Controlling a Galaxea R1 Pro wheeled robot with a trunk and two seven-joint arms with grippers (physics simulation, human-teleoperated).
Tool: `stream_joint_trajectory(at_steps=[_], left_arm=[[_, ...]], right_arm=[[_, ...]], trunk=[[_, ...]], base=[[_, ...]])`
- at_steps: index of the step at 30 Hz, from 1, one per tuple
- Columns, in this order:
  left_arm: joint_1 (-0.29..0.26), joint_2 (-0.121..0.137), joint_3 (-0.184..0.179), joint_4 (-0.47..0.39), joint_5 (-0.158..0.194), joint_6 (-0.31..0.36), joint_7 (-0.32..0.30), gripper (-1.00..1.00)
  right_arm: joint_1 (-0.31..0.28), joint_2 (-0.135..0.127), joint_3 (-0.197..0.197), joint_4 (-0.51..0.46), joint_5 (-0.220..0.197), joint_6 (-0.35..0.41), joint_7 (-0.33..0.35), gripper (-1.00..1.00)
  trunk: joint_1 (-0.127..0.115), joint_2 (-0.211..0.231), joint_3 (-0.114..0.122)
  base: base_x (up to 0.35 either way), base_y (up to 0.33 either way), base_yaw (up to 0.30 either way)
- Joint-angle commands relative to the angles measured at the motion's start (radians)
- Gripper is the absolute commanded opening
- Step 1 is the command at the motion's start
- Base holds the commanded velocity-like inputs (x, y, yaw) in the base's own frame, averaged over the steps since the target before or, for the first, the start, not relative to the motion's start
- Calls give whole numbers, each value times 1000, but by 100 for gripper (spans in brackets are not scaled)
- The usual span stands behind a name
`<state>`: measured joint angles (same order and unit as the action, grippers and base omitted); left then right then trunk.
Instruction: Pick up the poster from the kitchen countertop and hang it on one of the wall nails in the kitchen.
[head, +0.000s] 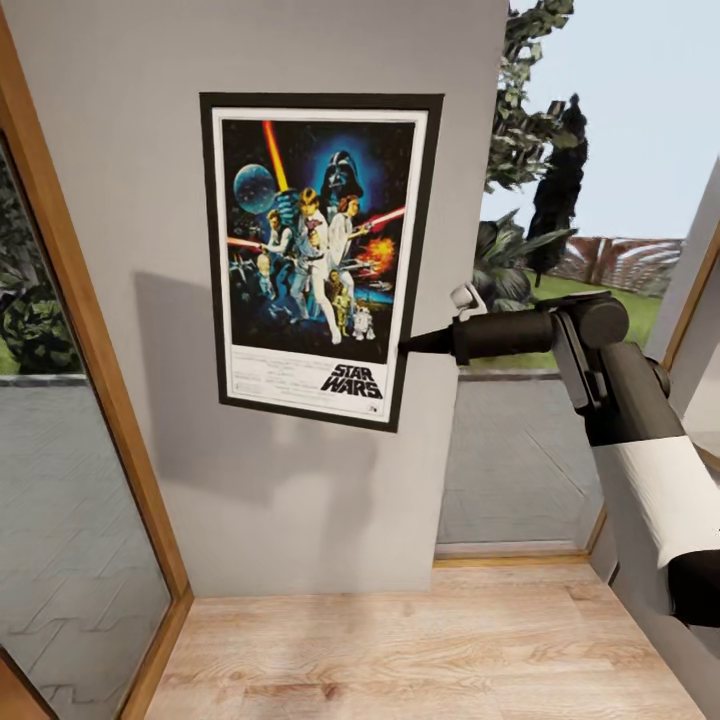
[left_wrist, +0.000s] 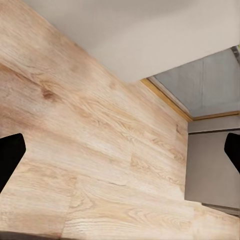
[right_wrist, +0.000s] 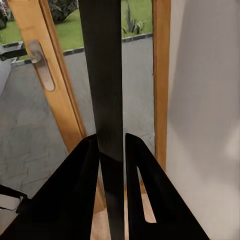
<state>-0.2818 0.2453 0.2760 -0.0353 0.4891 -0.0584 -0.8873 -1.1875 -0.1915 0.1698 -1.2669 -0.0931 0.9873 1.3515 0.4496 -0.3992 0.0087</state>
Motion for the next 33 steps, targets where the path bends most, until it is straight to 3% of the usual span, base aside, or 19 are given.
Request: stream_joint_trajectory(at_steps=[1,7,14,33], left_arm=[[0,0,8,1,-9,-6,-2,100],[0,0,8,1,-9,-6,-2,100],[0,0,8,1,-9,-6,-2,100],[0,0,8,1,-9,-6,-2,100]], right_arm=[[-3,2,2,3,-9,11,-2,-100],[-8,17,2,3,-8,11,-1,-100],[-33,59,2,4,-8,11,1,-100],[-43,67,2,5,-7,11,0,-100]], trunk=[[0,-1,0],[0,-1,0],[0,-1,0],[0,-1,0]], base=[[0,0,0],[0,0,0],[0,0,0],[28,0,0]])
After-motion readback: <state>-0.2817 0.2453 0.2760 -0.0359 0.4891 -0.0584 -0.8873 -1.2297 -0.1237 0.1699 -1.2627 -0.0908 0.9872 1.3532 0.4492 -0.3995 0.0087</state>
